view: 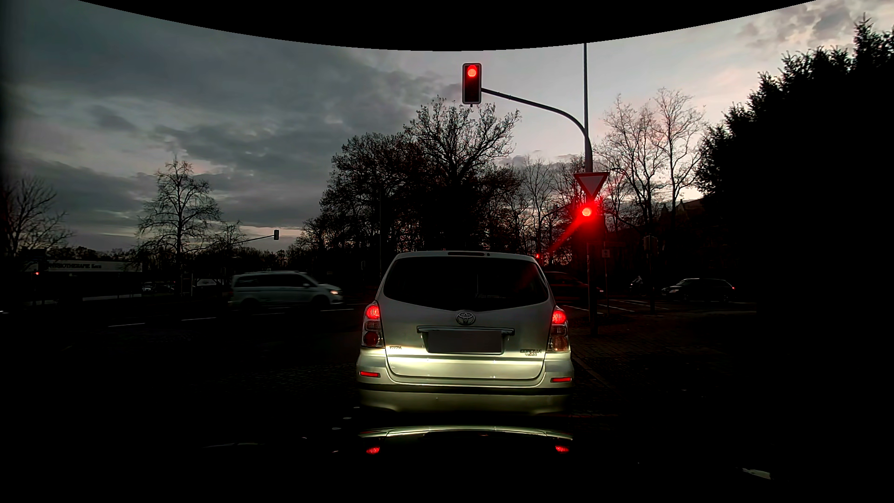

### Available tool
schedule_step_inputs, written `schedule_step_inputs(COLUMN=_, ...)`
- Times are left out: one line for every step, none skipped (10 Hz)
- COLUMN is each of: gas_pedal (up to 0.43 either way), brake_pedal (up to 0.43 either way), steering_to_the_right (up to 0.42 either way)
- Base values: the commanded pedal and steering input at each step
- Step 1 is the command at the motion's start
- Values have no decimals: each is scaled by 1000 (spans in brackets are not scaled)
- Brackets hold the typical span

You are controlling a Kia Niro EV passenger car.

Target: Follow the waypoints while adhering to traffic rules and regulations

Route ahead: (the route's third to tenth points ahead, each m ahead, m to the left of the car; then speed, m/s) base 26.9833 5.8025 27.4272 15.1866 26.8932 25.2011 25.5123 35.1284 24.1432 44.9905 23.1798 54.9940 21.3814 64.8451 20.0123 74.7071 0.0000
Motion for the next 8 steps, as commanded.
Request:
schedule_step_inputs(gas_pedal=0, brake_pedal=341, steering_to_the_right=-1)
schedule_step_inputs(gas_pedal=0, brake_pedal=341, steering_to_the_right=0)
schedule_step_inputs(gas_pedal=0, brake_pedal=341, steering_to_the_right=-1)
schedule_step_inputs(gas_pedal=0, brake_pedal=341, steering_to_the_right=0)
schedule_step_inputs(gas_pedal=0, brake_pedal=341, steering_to_the_right=0)
schedule_step_inputs(gas_pedal=0, brake_pedal=341, steering_to_the_right=0)
schedule_step_inputs(gas_pedal=0, brake_pedal=341, steering_to_the_right=-1)
schedule_step_inputs(gas_pedal=0, brake_pedal=341, steering_to_the_right=-1)
